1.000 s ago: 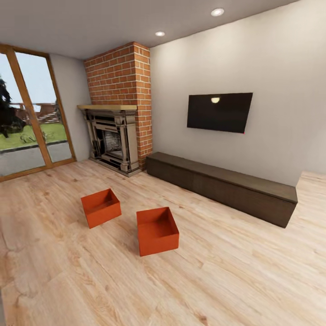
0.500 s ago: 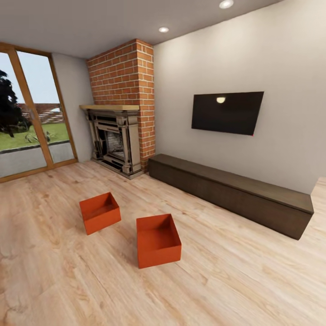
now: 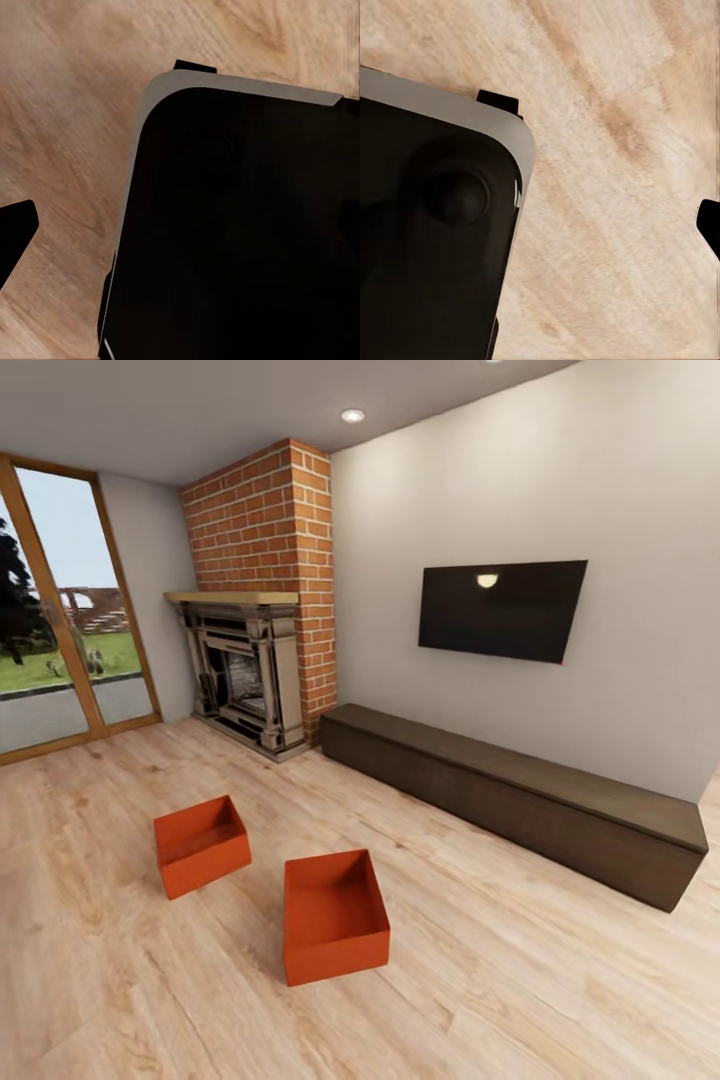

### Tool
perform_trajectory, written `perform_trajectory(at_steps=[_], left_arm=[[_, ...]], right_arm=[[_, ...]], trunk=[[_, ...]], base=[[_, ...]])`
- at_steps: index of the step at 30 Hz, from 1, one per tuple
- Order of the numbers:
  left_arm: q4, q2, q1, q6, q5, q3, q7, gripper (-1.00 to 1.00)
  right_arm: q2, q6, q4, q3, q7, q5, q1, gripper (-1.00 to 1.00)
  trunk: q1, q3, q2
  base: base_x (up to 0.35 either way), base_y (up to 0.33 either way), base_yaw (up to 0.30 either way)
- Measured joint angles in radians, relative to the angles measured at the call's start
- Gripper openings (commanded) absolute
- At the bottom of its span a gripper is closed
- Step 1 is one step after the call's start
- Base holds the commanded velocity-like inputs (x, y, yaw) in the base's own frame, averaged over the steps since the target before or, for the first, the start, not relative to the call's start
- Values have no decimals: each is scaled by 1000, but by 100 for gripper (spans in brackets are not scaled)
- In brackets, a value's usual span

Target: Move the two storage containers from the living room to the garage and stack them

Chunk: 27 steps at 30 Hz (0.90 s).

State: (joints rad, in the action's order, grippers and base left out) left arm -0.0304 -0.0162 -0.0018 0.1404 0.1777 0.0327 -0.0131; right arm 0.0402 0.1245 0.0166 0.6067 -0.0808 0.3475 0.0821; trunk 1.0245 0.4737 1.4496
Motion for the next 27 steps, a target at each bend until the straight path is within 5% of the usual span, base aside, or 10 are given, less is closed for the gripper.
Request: perform_trajectory(at_steps=[11,20,27], left_arm=[[0,-1,0,0,0,0,0,100],[0,-1,0,0,0,0,0,100],[0,0,0,1,0,0,0,100]], right_arm=[[-1,-2,0,0,0,0,0,100],[0,-2,0,0,0,0,0,100],[0,-2,0,0,0,0,0,100]], trunk=[[0,0,0],[0,0,0],[1,0,0]], base=[[317,-152,22],[296,-116,250],[38,-6,267]])
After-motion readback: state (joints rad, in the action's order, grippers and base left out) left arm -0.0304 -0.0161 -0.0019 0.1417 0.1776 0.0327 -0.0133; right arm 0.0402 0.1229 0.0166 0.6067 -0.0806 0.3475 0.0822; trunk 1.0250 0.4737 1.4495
